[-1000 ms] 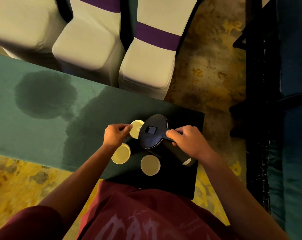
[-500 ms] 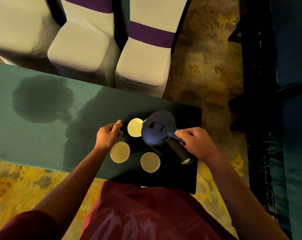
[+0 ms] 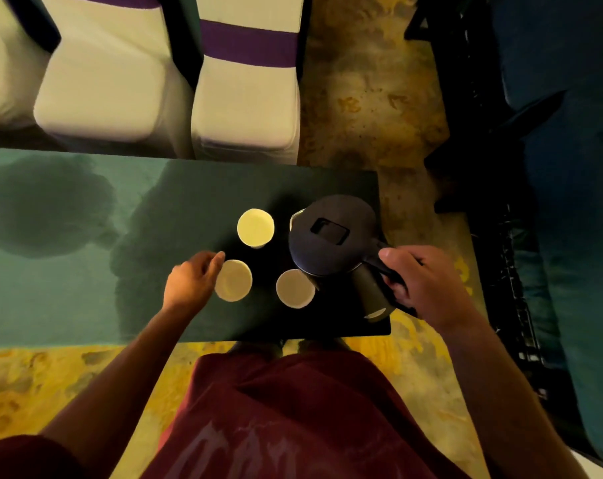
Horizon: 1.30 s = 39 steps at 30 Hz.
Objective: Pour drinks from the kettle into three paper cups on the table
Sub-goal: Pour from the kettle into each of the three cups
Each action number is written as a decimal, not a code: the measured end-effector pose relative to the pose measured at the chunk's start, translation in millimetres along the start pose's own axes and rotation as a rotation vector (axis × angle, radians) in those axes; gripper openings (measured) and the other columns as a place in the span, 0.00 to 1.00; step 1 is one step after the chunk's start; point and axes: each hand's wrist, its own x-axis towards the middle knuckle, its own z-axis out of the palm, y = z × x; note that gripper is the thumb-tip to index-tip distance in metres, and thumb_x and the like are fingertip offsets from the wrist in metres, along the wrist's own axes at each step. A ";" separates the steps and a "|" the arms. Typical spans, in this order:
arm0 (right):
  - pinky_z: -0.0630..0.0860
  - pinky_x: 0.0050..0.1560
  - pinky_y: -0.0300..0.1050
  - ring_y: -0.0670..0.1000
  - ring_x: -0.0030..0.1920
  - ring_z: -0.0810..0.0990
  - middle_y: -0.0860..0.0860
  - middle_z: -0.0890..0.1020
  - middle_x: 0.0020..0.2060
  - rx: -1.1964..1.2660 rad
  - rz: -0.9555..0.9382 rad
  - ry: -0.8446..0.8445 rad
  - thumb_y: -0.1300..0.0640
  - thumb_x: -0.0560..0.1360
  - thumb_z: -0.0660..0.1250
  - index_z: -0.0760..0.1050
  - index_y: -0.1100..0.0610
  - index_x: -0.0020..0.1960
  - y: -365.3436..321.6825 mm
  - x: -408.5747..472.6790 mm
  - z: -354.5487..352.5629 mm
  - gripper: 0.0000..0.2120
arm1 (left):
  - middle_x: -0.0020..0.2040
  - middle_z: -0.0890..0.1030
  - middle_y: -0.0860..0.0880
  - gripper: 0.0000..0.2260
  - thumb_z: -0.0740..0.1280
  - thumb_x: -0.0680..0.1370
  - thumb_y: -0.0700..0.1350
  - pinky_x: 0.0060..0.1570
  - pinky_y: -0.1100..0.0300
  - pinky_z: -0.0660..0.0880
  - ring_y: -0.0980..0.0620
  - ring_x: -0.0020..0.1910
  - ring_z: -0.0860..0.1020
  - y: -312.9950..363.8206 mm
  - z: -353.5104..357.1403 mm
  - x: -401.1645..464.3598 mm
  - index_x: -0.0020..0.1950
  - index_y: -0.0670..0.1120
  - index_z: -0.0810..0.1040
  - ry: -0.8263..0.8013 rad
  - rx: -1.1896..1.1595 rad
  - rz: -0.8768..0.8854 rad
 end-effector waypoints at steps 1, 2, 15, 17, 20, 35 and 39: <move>0.61 0.30 0.41 0.45 0.22 0.66 0.47 0.69 0.20 -0.013 -0.009 0.014 0.46 0.74 0.63 0.73 0.59 0.29 0.9 -8.5 0.2 0.20 | 0.41 0.84 0.46 0.19 0.58 0.81 0.61 0.39 0.53 0.78 0.45 0.40 0.82 0.2 1.3 -3.0 0.55 0.49 0.81 0.011 0.009 0.011; 0.61 0.30 0.42 0.44 0.22 0.66 0.46 0.69 0.19 -0.023 -0.023 0.029 0.45 0.73 0.63 0.74 0.57 0.29 1.8 -18.6 0.5 0.20 | 0.41 0.84 0.46 0.19 0.58 0.81 0.61 0.39 0.54 0.77 0.45 0.40 0.82 0.9 2.1 -7.3 0.55 0.49 0.80 0.024 0.015 0.024; 0.60 0.26 0.39 0.45 0.23 0.65 0.46 0.68 0.20 0.091 0.022 -0.013 0.43 0.71 0.62 0.72 0.60 0.29 32.5 -115.7 33.7 0.22 | 0.47 0.85 0.43 0.14 0.65 0.78 0.45 0.42 0.53 0.76 0.40 0.45 0.82 -1.8 2.7 -50.5 0.62 0.49 0.82 0.098 0.138 0.144; 0.59 0.28 0.40 0.45 0.23 0.65 0.45 0.67 0.20 0.097 0.043 -0.017 0.42 0.71 0.62 0.71 0.60 0.29 34.3 -123.8 47.7 0.22 | 0.45 0.86 0.43 0.16 0.63 0.76 0.49 0.43 0.51 0.79 0.40 0.44 0.83 -8.5 -3.4 -53.5 0.61 0.51 0.82 0.084 0.130 0.144; 0.59 0.28 0.39 0.45 0.22 0.64 0.45 0.67 0.20 0.122 0.082 -0.038 0.43 0.71 0.63 0.71 0.57 0.28 32.8 -132.3 70.9 0.20 | 0.42 0.86 0.44 0.20 0.60 0.73 0.53 0.43 0.50 0.80 0.42 0.43 0.84 -19.5 -10.8 -53.5 0.61 0.52 0.81 0.051 0.122 0.149; 0.60 0.27 0.38 0.46 0.24 0.65 0.47 0.68 0.22 0.030 0.201 0.053 0.37 0.70 0.61 0.69 0.58 0.30 -0.5 -114.9 169.7 0.24 | 0.44 0.87 0.47 0.12 0.65 0.80 0.48 0.37 0.61 0.72 0.47 0.42 0.84 -37.2 -35.7 -23.3 0.62 0.52 0.82 -0.084 0.084 0.338; 0.61 0.29 0.44 0.47 0.24 0.66 0.47 0.69 0.21 -0.008 0.242 0.055 0.41 0.73 0.63 0.70 0.57 0.30 -6.6 -108.9 178.4 0.23 | 0.43 0.87 0.48 0.13 0.64 0.81 0.51 0.39 0.53 0.80 0.50 0.40 0.84 -43.1 -37.0 -17.7 0.64 0.52 0.81 -0.146 0.041 0.415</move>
